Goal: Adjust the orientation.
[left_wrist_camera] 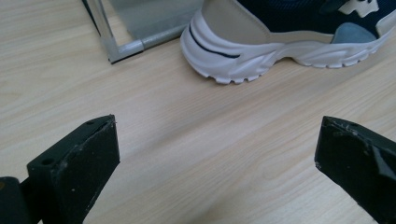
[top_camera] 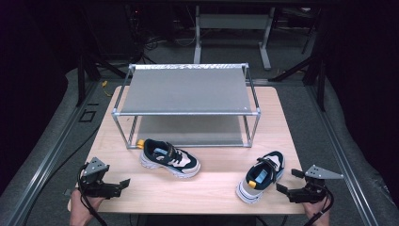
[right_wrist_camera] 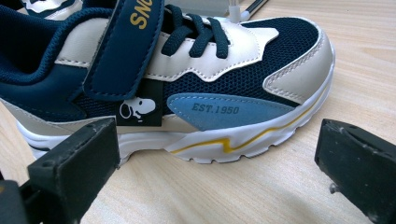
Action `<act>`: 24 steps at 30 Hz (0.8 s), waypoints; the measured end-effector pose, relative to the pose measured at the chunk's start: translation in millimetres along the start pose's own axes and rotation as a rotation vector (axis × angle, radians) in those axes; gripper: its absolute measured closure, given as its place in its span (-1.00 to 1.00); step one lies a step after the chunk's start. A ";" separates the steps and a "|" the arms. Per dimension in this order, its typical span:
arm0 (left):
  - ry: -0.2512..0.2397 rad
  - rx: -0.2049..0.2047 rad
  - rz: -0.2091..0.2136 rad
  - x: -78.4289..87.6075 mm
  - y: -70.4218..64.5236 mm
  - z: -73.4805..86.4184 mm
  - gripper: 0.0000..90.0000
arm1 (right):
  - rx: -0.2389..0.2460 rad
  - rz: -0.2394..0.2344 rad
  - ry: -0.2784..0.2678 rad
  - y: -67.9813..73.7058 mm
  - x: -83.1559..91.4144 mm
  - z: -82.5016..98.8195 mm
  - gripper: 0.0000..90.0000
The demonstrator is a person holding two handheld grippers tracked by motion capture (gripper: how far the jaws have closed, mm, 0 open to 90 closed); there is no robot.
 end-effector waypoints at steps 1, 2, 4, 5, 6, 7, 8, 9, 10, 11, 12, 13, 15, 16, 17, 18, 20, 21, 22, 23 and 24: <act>-0.001 -0.008 0.001 1.2 -1.2 -2.7 -1.00 | -0.003 0.001 0.000 -0.3 0.0 0.0 -1.00; -0.001 -0.008 0.001 1.2 -1.2 -2.7 -1.00 | -0.003 0.001 0.000 -0.3 0.0 0.0 -1.00; -0.007 -0.029 0.005 4.5 -4.1 -10.3 -1.00 | -0.006 0.003 -0.006 -0.6 0.2 -0.2 -1.00; -0.012 -0.034 0.007 5.9 -5.3 -13.7 -1.00 | -0.007 0.004 -0.007 -0.8 0.2 -0.2 -1.00; -0.015 -0.046 0.010 7.8 -6.5 -18.0 -1.00 | -0.007 0.003 -0.006 -0.5 0.3 0.0 -1.00; -0.014 -0.050 0.013 9.0 -7.7 -21.5 -1.00 | -0.009 0.003 -0.006 -0.2 0.3 0.0 -1.00; -0.018 -0.057 0.011 10.0 -8.3 -24.4 -1.00 | -0.009 0.006 -0.003 -0.5 0.0 0.2 -1.00; -0.024 -0.063 0.018 11.4 -9.7 -28.4 -1.00 | -0.008 0.007 0.001 -0.6 -0.1 0.3 -1.00; -0.026 -0.073 0.025 13.0 -11.4 -33.7 -1.00 | -0.008 0.006 0.004 -0.6 -0.4 0.4 -1.00; -0.031 -0.081 0.026 13.7 -12.3 -37.5 -1.00 | -0.009 0.002 0.009 -0.7 -0.9 0.4 -1.00; -0.032 -0.087 0.030 14.2 -13.0 -41.1 -1.00 | -0.009 0.001 0.010 -0.8 -1.0 0.5 -1.00; -0.033 -0.087 0.034 14.5 -13.9 -44.6 -1.00 | -0.010 0.001 0.009 -0.7 -1.0 0.4 -1.00; -0.035 -0.103 0.049 14.8 -16.3 -53.0 -1.00 | -0.008 0.004 0.006 -1.1 -0.6 0.3 -1.00; -0.032 -0.108 0.054 14.6 -17.4 -55.7 -1.00 | -0.011 0.005 0.005 -1.1 -0.6 0.3 -1.00; -0.035 -0.114 0.054 13.7 -18.6 -59.5 -1.00 | -0.012 0.005 0.005 -1.1 -0.7 0.2 -1.00; -0.032 -0.123 0.062 13.2 -20.4 -62.9 -1.00 | -0.011 0.004 0.006 -1.3 -0.9 0.2 -1.00; -0.024 -0.143 0.067 11.2 -23.5 -69.5 -1.00 | -0.011 0.002 0.006 -1.2 -0.9 0.2 -1.00; -0.025 -0.149 0.072 9.7 -25.8 -73.0 -1.00 | -0.012 0.004 0.004 -1.2 -0.7 0.2 -1.00; -0.025 -0.160 0.079 8.3 -28.1 -76.5 -1.00 | -0.009 0.004 0.003 -1.5 -0.7 0.2 -1.00; -0.022 -0.171 0.078 6.9 -30.2 -79.8 -1.00 | -0.009 0.001 0.004 -1.5 -0.7 0.2 -1.00; -0.021 -0.180 0.085 5.5 -32.9 -83.5 -1.00 | -0.009 -0.001 0.005 -1.5 -0.8 0.0 -1.00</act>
Point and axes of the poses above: each handheld gripper's, and its own axes: x roughly backward along the jaws, z roughly out of its underside, y roughly to its left, the point moved 8 cm from there along -x, roughly forward along the jaws, and after that the axes turned 6 degrees about -x, right-handed, at the moved point
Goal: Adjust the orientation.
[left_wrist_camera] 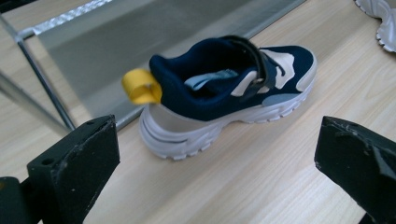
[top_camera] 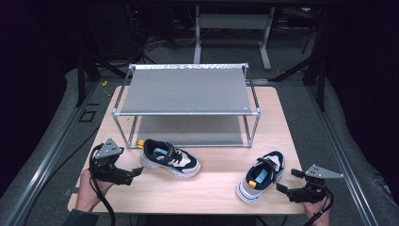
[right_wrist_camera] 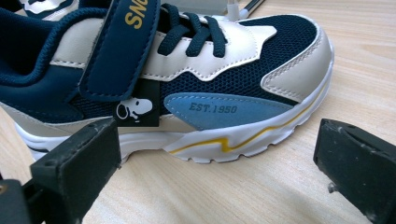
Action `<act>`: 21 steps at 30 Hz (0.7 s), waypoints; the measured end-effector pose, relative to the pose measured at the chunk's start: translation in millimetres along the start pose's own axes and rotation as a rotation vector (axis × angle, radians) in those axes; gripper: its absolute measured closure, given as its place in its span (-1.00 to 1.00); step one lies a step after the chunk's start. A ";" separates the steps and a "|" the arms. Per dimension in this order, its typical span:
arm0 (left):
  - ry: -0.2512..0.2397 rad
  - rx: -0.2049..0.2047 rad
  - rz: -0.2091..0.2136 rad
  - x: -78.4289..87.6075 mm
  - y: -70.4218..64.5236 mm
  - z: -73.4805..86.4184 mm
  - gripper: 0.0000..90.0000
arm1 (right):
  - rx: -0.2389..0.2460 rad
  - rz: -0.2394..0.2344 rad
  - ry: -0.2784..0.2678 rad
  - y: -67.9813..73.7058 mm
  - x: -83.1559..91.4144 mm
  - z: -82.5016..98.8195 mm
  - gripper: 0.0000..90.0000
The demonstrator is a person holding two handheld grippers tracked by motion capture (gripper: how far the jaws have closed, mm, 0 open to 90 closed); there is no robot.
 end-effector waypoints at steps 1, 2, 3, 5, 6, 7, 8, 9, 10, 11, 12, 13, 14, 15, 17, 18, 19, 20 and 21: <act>0.000 -0.013 0.011 -2.5 -2.5 -5.2 -1.00 | -0.003 -0.001 0.001 0.2 -0.2 0.0 -1.00; 0.001 -0.022 0.017 -4.2 -3.9 -8.3 -1.00 | -0.004 -0.002 0.004 0.5 -0.2 0.2 -1.00; 0.002 -0.036 0.024 -7.3 -6.3 -13.2 -1.00 | -0.003 -0.003 0.004 0.6 -0.3 0.3 -1.00; 0.014 -0.053 0.038 -12.8 -9.3 -18.8 -1.00 | -0.003 -0.003 0.004 0.7 -0.2 0.3 -0.99; 0.017 -0.061 0.042 -16.6 -11.0 -21.7 -1.00 | -0.004 -0.004 0.002 0.8 -0.1 0.3 -0.99; 0.025 -0.072 0.056 -20.3 -12.6 -23.7 -1.00 | -0.006 -0.004 0.003 0.5 -0.2 0.2 -0.99; 0.045 -0.080 0.065 -26.1 -14.0 -25.5 -1.00 | -0.004 -0.004 0.006 0.3 -0.4 0.2 -0.99; 0.049 -0.084 0.075 -28.9 -15.1 -26.4 -1.00 | -0.003 -0.005 0.009 0.5 -0.6 0.4 -0.99; 0.056 -0.091 0.088 -32.5 -16.1 -27.1 -1.00 | -0.003 -0.005 0.009 0.6 -0.7 0.5 -0.99; 0.060 -0.091 0.096 -35.3 -17.1 -27.5 -1.00 | -0.002 -0.006 0.010 0.7 -0.7 0.5 -0.99; 0.070 -0.097 0.105 -39.3 -18.7 -27.7 -1.00 | -0.003 -0.006 0.009 0.6 -0.7 0.5 -0.99; 0.080 -0.098 0.115 -42.0 -20.0 -27.3 -1.00 | -0.003 -0.004 0.008 0.4 -0.6 0.4 -0.99; 0.107 -0.106 0.129 -46.3 -22.7 -26.1 -1.00 | -0.003 -0.005 0.008 0.5 -0.5 0.4 -0.99; 0.117 -0.123 0.122 -49.4 -24.2 -25.8 -0.98 | -0.005 -0.008 0.009 0.5 -0.6 0.4 -0.98; 0.151 -0.154 0.151 -55.7 -29.6 -24.1 -0.89 | -0.007 -0.011 0.016 0.3 -1.1 0.7 -0.99; 0.159 -0.169 0.149 -58.7 -30.9 -24.1 -0.85 | -0.008 -0.014 0.018 0.3 -1.3 0.7 -0.99; 0.168 -0.179 0.159 -61.3 -31.6 -24.0 -0.81 | -0.008 -0.014 0.021 0.3 -1.5 0.8 -0.98; 0.177 -0.184 0.172 -63.5 -32.0 -23.6 -0.78 | -0.009 -0.018 0.021 0.8 -1.5 0.8 -0.98; 0.181 -0.190 0.177 -67.1 -31.4 -23.5 -0.74 | -0.009 -0.017 0.021 0.8 -1.5 0.8 -0.98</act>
Point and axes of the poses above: each handheld gripper's, and its own axes: x roughly backward along the jaws, z roughly out of its underside, y roughly to its left, the point moved 8 cm from there along -x, roughly forward along the jaws, and after that the axes turned 6 degrees about -x, right-handed, at the moved point
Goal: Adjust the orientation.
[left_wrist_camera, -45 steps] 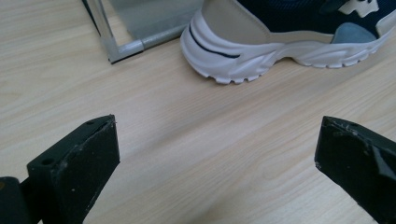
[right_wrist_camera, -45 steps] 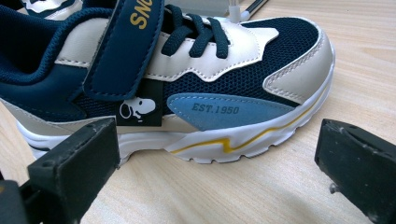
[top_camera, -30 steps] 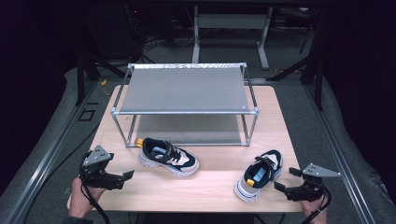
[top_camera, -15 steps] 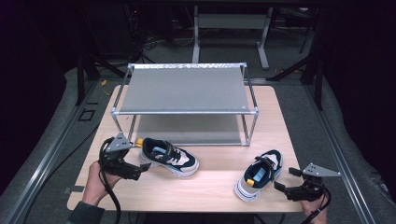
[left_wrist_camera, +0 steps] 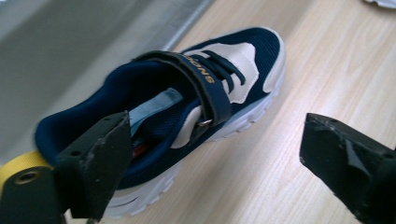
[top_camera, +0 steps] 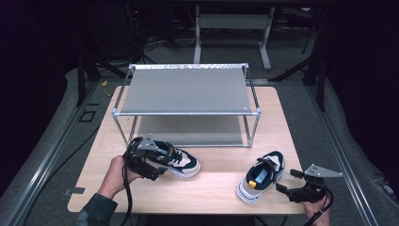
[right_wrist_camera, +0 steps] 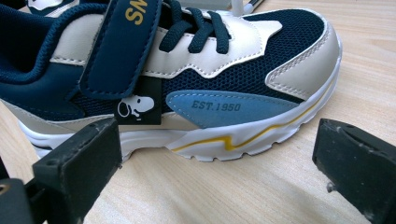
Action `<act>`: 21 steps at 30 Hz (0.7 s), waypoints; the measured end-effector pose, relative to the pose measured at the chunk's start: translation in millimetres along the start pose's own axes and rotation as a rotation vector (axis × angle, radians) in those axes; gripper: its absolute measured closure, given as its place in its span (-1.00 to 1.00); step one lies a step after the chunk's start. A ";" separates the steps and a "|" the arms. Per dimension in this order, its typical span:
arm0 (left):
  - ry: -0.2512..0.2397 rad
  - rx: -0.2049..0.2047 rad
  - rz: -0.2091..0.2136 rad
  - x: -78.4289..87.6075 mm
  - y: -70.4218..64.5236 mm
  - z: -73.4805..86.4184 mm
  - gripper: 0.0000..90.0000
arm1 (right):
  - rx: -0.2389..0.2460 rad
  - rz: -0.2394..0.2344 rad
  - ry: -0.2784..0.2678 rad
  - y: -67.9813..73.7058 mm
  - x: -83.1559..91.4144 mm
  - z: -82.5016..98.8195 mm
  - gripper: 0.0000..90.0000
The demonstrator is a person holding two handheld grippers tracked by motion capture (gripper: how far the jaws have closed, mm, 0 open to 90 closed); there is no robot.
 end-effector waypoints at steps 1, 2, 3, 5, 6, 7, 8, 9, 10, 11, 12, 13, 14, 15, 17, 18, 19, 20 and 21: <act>0.010 -0.001 0.010 -2.8 1.2 0.2 -0.66 | 0.000 0.003 -0.001 0.0 0.1 0.0 -0.98; 0.019 -0.009 0.023 -5.3 1.9 0.4 -0.57 | 0.001 0.002 -0.001 0.0 0.1 0.0 -0.98; 0.025 -0.013 0.028 -7.2 3.2 0.3 -0.50 | 0.000 0.002 -0.001 -0.3 0.1 -0.1 -0.97; 0.039 -0.018 0.033 -9.6 4.4 0.8 -0.36 | 0.000 -0.001 -0.001 -0.4 0.3 -0.1 -0.97; 0.045 -0.029 0.047 -11.7 5.2 0.9 -0.28 | 0.000 0.001 0.000 -0.6 0.2 0.0 -0.97; 0.060 -0.038 0.073 -15.0 6.0 1.9 -0.18 | 0.000 0.000 0.001 -0.6 0.1 0.0 -0.97; 0.058 -0.044 0.074 -17.0 6.7 1.9 -0.13 | 0.000 0.000 0.002 -0.5 -0.1 0.0 -0.97; 0.061 -0.040 0.072 -18.5 7.8 2.2 -0.04 | -0.001 0.001 0.003 -0.7 -0.2 0.1 -0.97; 0.061 -0.040 0.072 -18.5 7.8 2.2 0.05 | -0.001 0.001 0.003 -0.7 -0.2 0.1 -0.97; 0.063 -0.044 0.077 -21.4 11.1 2.7 0.13 | -0.001 0.002 0.002 -0.8 0.0 0.1 -0.96; 0.062 -0.042 0.089 -22.5 12.1 2.9 0.16 | -0.002 0.005 0.001 -1.0 0.0 0.0 -0.96; 0.058 -0.048 0.098 -22.9 12.6 2.8 0.21 | -0.002 0.005 0.001 -1.0 0.0 0.0 -0.95; 0.056 -0.050 0.105 -23.3 12.9 3.0 0.25 | -0.004 0.006 0.002 -1.1 -0.1 0.0 -0.95; 0.057 -0.054 0.115 -23.3 12.9 3.3 0.28 | -0.007 0.007 0.003 -1.0 -0.4 -0.1 -0.95; 0.064 -0.047 0.157 -23.7 14.0 4.4 0.34 | -0.004 0.006 0.008 -1.3 -0.9 0.2 -0.95; 0.064 -0.047 0.157 -23.7 14.0 4.4 0.37 | -0.004 0.006 0.008 -1.3 -0.9 0.2 -0.95; 0.070 -0.056 0.171 -23.0 14.6 4.4 0.37 | -0.008 0.002 0.013 -1.1 -1.4 0.3 -0.95; 0.073 -0.062 0.183 -23.3 14.6 4.2 0.39 | -0.009 0.003 0.016 -1.4 -1.6 0.4 -0.95; 0.076 -0.071 0.190 -23.3 14.6 4.1 0.42 | -0.012 0.008 0.018 -1.9 -1.9 0.3 -0.95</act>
Point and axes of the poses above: each handheld gripper's, and its own axes: x roughly backward along the jaws, z roughly out of its underside, y roughly to its left, the point moved 8 cm from there along -x, roughly forward along the jaws, and after that the axes turned 6 degrees about -x, right-handed, at the moved point
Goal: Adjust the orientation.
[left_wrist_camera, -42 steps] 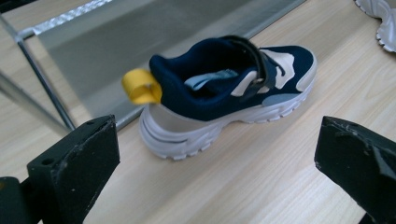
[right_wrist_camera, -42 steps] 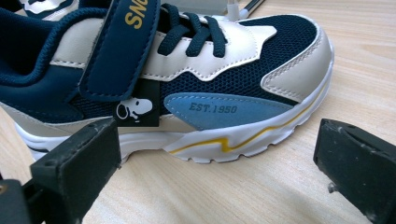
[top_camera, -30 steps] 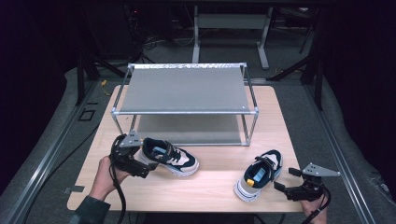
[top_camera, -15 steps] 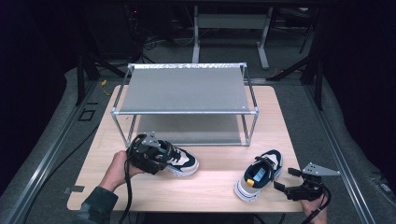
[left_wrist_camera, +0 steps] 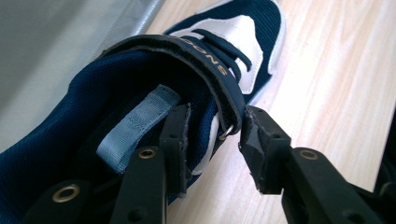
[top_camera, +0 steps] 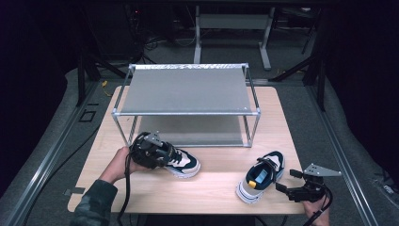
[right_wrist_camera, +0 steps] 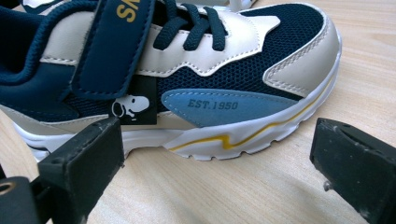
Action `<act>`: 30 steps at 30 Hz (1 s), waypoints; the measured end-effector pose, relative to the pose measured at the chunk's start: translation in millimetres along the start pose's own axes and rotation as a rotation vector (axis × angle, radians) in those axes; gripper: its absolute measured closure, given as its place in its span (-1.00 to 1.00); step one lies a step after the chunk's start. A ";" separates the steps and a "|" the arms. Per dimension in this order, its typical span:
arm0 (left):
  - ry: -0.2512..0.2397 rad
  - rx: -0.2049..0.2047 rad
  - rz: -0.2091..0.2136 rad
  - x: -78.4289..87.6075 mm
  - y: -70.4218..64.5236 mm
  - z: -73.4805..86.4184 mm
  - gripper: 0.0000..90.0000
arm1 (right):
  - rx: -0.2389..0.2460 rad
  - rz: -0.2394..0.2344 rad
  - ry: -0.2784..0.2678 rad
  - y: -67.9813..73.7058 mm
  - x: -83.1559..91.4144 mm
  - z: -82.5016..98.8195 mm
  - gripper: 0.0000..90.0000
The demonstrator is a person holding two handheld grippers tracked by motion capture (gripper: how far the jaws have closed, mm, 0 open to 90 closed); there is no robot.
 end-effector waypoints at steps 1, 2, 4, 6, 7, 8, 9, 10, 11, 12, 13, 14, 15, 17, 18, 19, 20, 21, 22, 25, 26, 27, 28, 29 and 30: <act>0.001 -0.009 0.005 -0.1 0.1 -0.3 0.44 | -0.001 0.000 0.001 -0.1 0.0 0.1 -0.95; 0.004 -0.027 0.023 -0.3 -1.0 -0.5 0.48 | -0.002 0.002 -0.001 -0.3 0.0 -0.1 -0.94; 0.003 -0.048 0.038 -0.5 -3.4 -1.1 0.59 | -0.002 0.002 -0.001 -0.3 0.0 -0.1 -0.94; 0.003 -0.064 0.042 -0.2 -6.6 -1.7 0.65 | -0.008 0.000 0.002 -0.7 -0.3 -0.1 -0.94; 0.005 -0.070 0.040 0.0 -7.8 -1.7 0.66 | -0.008 0.000 0.003 -0.9 -0.5 -0.2 -0.94; 0.001 -0.075 0.036 0.4 -10.0 -1.7 0.68 | -0.008 -0.002 0.008 -1.1 -0.6 0.0 -0.94; -0.002 -0.070 0.041 0.8 -12.3 -1.3 0.68 | -0.008 -0.002 0.008 -1.1 -0.6 0.0 -0.94; 0.000 -0.073 0.036 1.4 -15.6 -0.6 0.69 | -0.008 -0.001 0.007 -1.3 -0.6 0.0 -0.94; 0.000 -0.073 0.030 1.7 -18.2 -0.6 0.69 | -0.009 0.001 0.004 -1.5 -0.5 -0.2 -0.94; -0.001 -0.073 0.023 2.4 -21.5 -0.6 0.69 | -0.011 0.000 0.000 -1.3 -0.1 -0.5 -0.94; -0.005 -0.069 0.019 3.2 -24.2 -0.8 0.69 | -0.011 0.000 0.000 -1.3 -0.1 -0.5 -0.94; -0.013 -0.061 0.010 5.0 -28.7 -1.6 0.70 | -0.011 0.000 -0.002 -1.4 0.0 -0.6 -0.94; -0.024 -0.047 -0.002 7.3 -32.2 -3.0 0.69 | -0.011 0.000 -0.002 -1.5 0.2 -0.5 -0.94; -0.041 -0.035 -0.028 12.2 -38.8 -6.2 0.69 | -0.011 0.001 -0.002 -1.6 0.1 -0.6 -0.94; -0.067 -0.014 -0.070 19.2 -46.3 -11.7 0.69 | -0.006 0.005 0.000 -2.2 -0.2 -0.5 -0.94; -0.067 -0.014 -0.070 19.2 -46.3 -11.7 0.69 | -0.006 0.005 0.000 -2.2 -0.2 -0.5 -0.94; -0.088 0.006 -0.093 23.5 -50.9 -15.7 0.69 | -0.011 0.005 0.000 -2.0 -0.3 -0.6 -0.94; -0.103 0.024 -0.111 25.8 -53.0 -18.3 0.69 | -0.011 0.003 -0.001 -2.0 -0.2 -0.7 -0.94; -0.108 0.045 -0.148 28.7 -56.0 -22.0 0.69 | -0.013 0.005 -0.002 -2.1 -0.2 -0.8 -0.95; -0.118 0.123 -0.200 31.3 -61.0 -28.1 0.69 | -0.013 0.009 0.002 -2.3 0.5 -0.5 -0.95; -0.123 0.149 -0.212 30.1 -62.4 -29.3 0.69 | -0.013 0.010 0.001 -2.2 0.7 -0.4 -0.95; -0.127 0.168 -0.228 28.2 -63.1 -29.9 0.69 | -0.013 0.014 -0.011 -2.1 0.4 -1.0 -0.95; -0.130 0.194 -0.239 25.3 -63.7 -29.9 0.69 | -0.014 0.016 -0.013 -2.3 0.6 -1.0 -0.95; -0.122 0.218 -0.249 21.3 -63.7 -29.1 0.69 | -0.015 0.016 -0.014 -2.4 0.5 -1.2 -0.95; -0.126 0.240 -0.264 15.8 -62.6 -28.5 0.69 | -0.016 0.012 -0.013 -2.2 0.4 -1.2 -0.95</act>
Point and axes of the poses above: each handheld gripper's, and its own axes: x roughly backward along the jaws, z roughly out of its underside, y roughly to its left, the point moved 8 cm from there along -x, roughly forward along the jaws, and after that the axes turned 6 degrees about -x, right-handed, at the moved point
